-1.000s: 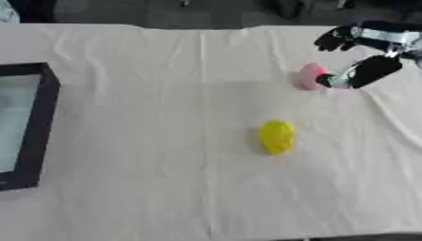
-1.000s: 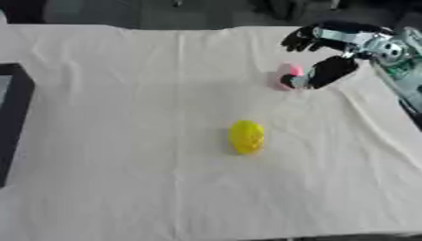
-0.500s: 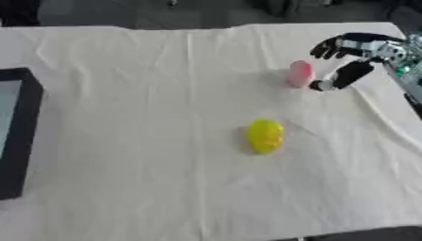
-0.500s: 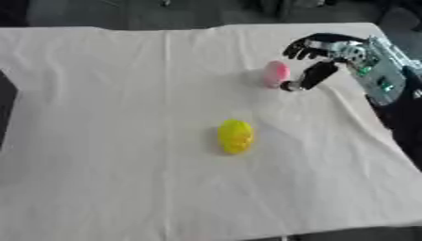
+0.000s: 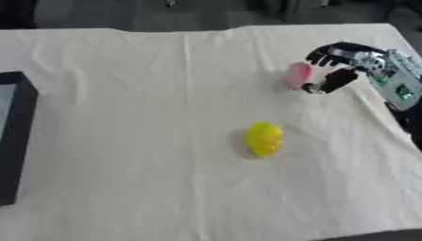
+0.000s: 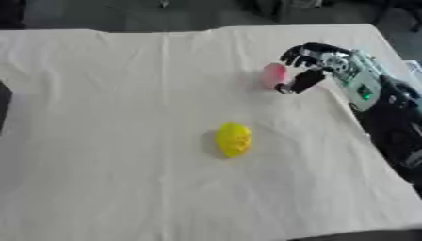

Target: Pick up the objects with one hand, pass them to the other hand, and then place them into the box on the other side of the table.

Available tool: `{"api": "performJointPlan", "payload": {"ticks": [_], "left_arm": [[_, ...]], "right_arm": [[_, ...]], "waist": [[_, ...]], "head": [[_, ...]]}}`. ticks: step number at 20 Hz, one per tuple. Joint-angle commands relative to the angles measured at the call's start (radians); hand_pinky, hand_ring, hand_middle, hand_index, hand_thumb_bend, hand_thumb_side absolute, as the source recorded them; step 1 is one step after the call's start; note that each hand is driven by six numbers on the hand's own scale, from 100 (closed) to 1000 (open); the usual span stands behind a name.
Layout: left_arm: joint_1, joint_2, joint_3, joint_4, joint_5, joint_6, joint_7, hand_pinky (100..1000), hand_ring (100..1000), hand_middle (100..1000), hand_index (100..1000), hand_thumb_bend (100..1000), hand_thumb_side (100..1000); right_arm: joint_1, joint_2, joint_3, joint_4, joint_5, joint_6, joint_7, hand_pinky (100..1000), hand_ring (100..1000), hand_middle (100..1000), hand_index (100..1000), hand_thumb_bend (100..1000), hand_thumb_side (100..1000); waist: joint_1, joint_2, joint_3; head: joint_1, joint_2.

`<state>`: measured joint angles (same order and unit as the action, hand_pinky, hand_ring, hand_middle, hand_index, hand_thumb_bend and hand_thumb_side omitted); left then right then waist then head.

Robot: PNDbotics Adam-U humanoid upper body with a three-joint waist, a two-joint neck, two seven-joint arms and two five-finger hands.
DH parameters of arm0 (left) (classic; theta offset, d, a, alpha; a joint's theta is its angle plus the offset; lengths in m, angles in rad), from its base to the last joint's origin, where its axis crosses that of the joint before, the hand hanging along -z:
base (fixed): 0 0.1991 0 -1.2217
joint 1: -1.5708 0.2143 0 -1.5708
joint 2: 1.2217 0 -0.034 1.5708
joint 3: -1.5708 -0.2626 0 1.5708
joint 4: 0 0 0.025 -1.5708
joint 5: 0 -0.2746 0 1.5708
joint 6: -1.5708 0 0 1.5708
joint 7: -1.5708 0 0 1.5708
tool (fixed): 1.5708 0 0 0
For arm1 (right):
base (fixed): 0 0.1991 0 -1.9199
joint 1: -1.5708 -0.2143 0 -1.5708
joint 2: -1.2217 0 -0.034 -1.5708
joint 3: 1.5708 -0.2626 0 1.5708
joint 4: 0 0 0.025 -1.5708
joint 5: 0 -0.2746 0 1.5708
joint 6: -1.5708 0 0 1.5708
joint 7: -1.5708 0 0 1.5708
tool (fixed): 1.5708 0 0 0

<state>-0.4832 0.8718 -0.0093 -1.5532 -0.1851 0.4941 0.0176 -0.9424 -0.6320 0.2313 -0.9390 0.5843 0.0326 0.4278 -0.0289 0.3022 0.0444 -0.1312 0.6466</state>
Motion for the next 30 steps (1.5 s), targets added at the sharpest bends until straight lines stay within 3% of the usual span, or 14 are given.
{"api": "performJointPlan", "payload": {"ticks": [1, 5, 10, 12, 15, 21, 26, 30], "left_arm": [[-0.014, 0.023, 0.006, -0.025, 0.003, 0.0, 0.004, 711, 723, 701, 794, 204, 600], [-0.014, 0.021, 0.006, -0.033, 0.003, 0.003, 0.004, 711, 722, 722, 792, 203, 602], [-0.013, 0.018, 0.006, -0.033, 0.003, 0.006, 0.004, 710, 721, 721, 790, 215, 603], [-0.014, 0.017, 0.005, -0.034, 0.003, 0.007, 0.004, 709, 719, 719, 789, 220, 604], [-0.013, 0.016, 0.004, -0.036, 0.004, 0.008, 0.005, 709, 718, 718, 787, 223, 606], [-0.011, 0.013, 0.003, -0.036, 0.004, 0.01, 0.004, 707, 715, 715, 785, 233, 609], [-0.008, 0.014, 0.003, -0.041, 0.004, 0.009, 0.005, 705, 711, 711, 781, 237, 608], [-0.006, 0.018, 0.009, -0.048, 0.007, 0.008, 0.011, 703, 708, 709, 779, 237, 606]], "right_arm": [[-0.026, -0.013, -0.022, 0.021, 0.024, 0.017, -0.031, 893, 855, 802, 883, 361, 266], [-0.029, -0.003, -0.033, 0.051, 0.045, 0.028, -0.06, 891, 841, 778, 863, 336, 236], [-0.029, 0.005, -0.034, 0.058, 0.046, 0.045, -0.114, 882, 793, 667, 780, 289, 100], [-0.028, 0.008, -0.034, 0.058, 0.042, 0.053, -0.14, 879, 773, 618, 745, 241, 100], [-0.025, 0.014, -0.034, 0.055, 0.014, 0.069, -0.194, 871, 729, 516, 666, 100, 100], [-0.016, 0.017, -0.022, 0.027, -0.066, 0.1, -0.318, 860, 672, 394, 539, 100, 100], [0.007, -0.004, -0.004, -0.063, -0.13, 0.106, -0.353, 853, 663, 358, 521, 100, 100], [0.05, -0.047, 0.017, -0.252, -0.229, 0.122, -0.343, 849, 657, 338, 519, 100, 100]], "waist": [[0.003, -0.014, 0.004], [0.004, -0.008, 0.009], [0.004, -0.003, 0.012], [0.003, -0.003, 0.013], [0.002, -0.003, 0.015], [0.001, -0.006, 0.017], [0.001, -0.012, 0.015], [0.002, -0.015, 0.01]], "head": [[-0.006, -0.017], [-0.011, -0.017], [-0.015, -0.016], [-0.016, -0.016], [-0.019, -0.018], [-0.02, -0.019], [-0.013, -0.016], [-0.003, -0.013]]}}
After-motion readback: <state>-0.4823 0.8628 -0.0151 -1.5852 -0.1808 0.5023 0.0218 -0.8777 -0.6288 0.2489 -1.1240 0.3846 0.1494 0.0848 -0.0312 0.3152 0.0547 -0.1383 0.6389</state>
